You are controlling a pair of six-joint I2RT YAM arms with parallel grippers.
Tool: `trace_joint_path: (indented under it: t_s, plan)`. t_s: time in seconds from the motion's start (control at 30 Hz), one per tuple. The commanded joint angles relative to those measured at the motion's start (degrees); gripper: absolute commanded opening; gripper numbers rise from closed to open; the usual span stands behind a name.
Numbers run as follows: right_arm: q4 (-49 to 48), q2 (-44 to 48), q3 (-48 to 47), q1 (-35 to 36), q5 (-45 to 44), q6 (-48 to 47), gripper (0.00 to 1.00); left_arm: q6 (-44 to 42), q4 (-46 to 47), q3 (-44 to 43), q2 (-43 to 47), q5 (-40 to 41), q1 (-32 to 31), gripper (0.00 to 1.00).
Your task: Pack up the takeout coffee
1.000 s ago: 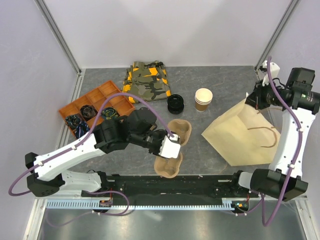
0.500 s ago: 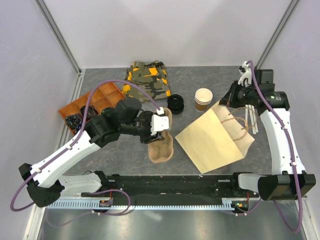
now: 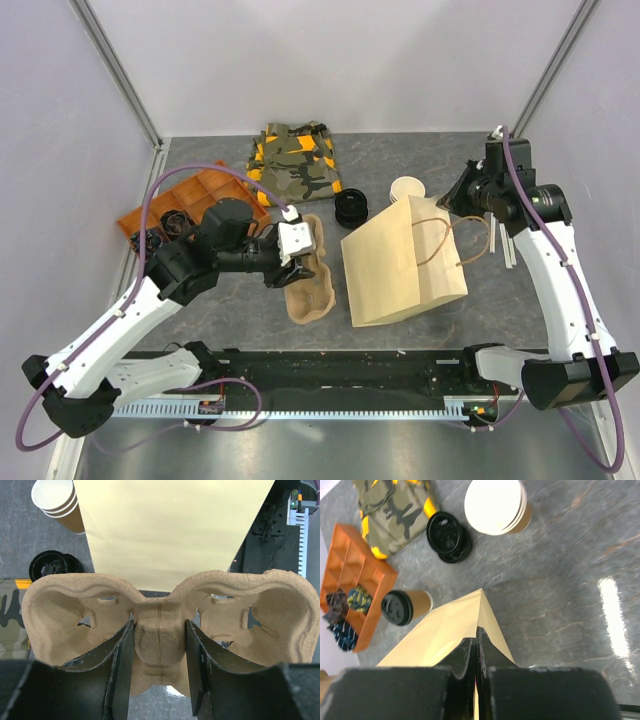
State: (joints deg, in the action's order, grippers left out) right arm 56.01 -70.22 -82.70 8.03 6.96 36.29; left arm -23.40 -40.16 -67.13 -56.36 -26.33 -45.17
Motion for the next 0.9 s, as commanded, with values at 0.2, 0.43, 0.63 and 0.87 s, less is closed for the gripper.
trace_joint_path:
  t_s: [0.2, 0.43, 0.63, 0.87]
  plan:
    - [3.49, -2.56, -3.26, 0.76, -5.38, -0.43, 0.16, 4.59, 4.12, 1.74, 0.55, -2.59, 2.80, 0.25]
    - [3.23, -1.33, 0.43, 1.20, -4.77, -1.66, 0.28, 6.96, 4.83, 2.53, -0.33, -3.73, 3.77, 0.25]
    - [-0.28, -2.29, -4.48, 1.37, 3.04, -10.35, 0.55, 6.61, 4.30, 2.01, -1.12, -5.31, 4.83, 0.25]
    - [9.90, -9.93, -20.91, 1.28, 13.85, -39.41, 0.94, 3.45, 3.51, 1.04, -1.65, -10.23, 5.18, 0.25]
